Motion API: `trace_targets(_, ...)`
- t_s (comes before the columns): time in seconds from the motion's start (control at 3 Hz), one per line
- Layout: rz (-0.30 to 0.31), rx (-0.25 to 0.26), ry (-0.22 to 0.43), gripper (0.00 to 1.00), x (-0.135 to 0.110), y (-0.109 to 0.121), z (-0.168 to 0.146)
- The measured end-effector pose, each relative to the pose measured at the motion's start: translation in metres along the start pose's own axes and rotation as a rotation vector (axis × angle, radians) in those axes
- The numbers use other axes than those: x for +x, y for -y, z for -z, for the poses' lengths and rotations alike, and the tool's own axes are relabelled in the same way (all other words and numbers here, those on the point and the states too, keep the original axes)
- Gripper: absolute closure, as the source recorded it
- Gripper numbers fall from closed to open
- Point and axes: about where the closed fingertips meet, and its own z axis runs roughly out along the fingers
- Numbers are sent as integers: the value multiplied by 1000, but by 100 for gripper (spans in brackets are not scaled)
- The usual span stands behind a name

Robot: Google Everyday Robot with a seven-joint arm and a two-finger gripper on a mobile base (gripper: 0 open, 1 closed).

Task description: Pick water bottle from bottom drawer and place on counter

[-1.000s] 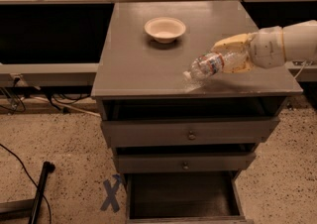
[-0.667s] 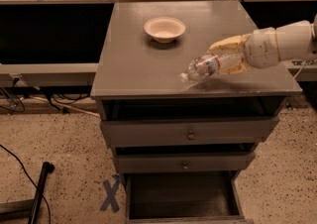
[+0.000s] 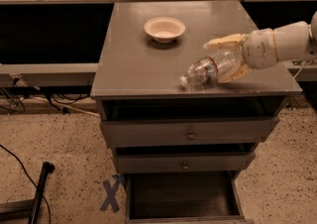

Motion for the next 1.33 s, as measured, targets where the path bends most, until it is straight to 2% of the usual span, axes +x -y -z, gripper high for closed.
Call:
trace_targets(0.33,0,0,2,0,0,0,-1)
trace_targets(1.0,0,0,2,0,0,1,-1)
trace_targets(1.33,7,11,-2,3,-3,5,6)
